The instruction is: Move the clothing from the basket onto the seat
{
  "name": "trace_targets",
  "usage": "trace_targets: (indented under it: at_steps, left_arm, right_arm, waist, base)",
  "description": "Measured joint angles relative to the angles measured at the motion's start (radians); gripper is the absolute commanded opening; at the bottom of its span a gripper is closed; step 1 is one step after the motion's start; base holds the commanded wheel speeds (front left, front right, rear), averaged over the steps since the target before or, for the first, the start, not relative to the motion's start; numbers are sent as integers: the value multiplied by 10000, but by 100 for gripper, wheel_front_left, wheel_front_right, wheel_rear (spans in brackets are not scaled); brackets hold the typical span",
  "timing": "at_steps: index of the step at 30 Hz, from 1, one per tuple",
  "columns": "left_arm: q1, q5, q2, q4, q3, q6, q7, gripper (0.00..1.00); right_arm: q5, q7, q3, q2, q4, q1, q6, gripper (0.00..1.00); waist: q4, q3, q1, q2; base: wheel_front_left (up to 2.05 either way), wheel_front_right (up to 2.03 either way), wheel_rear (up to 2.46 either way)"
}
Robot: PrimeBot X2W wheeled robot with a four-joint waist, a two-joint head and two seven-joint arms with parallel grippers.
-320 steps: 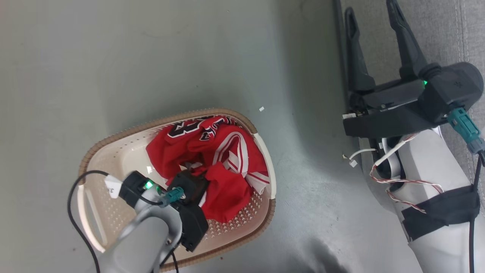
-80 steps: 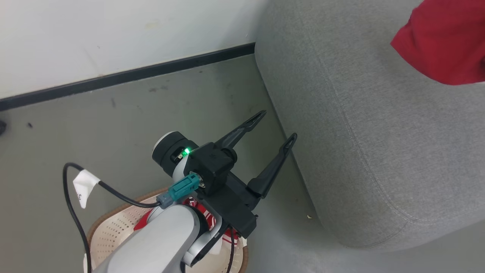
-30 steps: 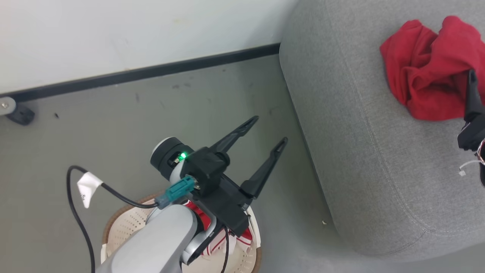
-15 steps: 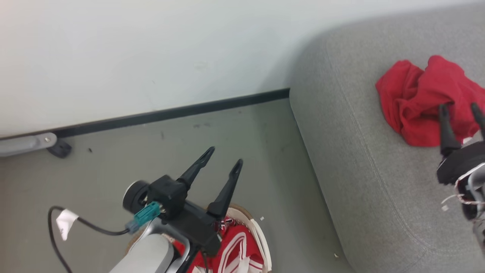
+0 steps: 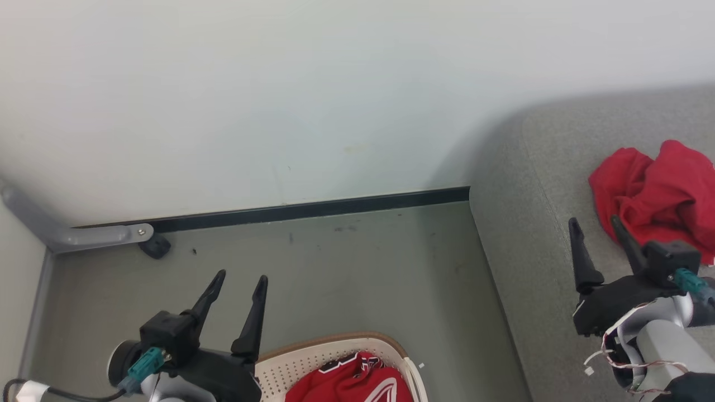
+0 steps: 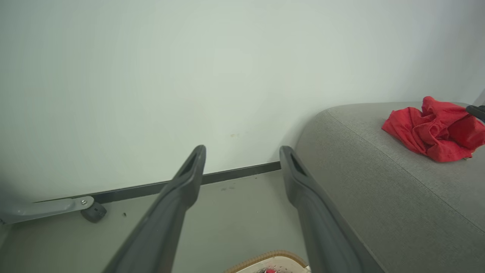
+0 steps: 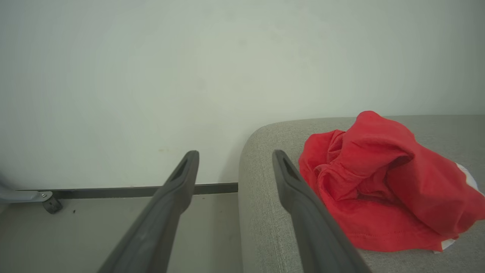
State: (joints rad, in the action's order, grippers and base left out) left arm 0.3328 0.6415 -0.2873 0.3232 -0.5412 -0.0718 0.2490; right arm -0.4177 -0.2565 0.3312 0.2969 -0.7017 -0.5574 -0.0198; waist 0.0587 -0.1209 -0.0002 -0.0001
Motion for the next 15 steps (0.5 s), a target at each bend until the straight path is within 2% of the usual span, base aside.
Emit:
trace_targets:
  at_steps: [8, 15]
  left_arm:
    - [-880, 0, -430, 8, 798, -272, 6, 100]
    - [-1613, -2, -506, -71, 1465, -437, 8, 100]
  right_arm:
    - [334, -2, 278, -619, 1143, 1035, 259, 100]
    - [491, 0, 337, -692, 2023, 2158, 510, 100]
  waist:
    - [-450, 555, 1, 0]
    - [-637, 899, 1, 0]
  base:
    - [0, 0, 0]
    - [0, 0, 0]
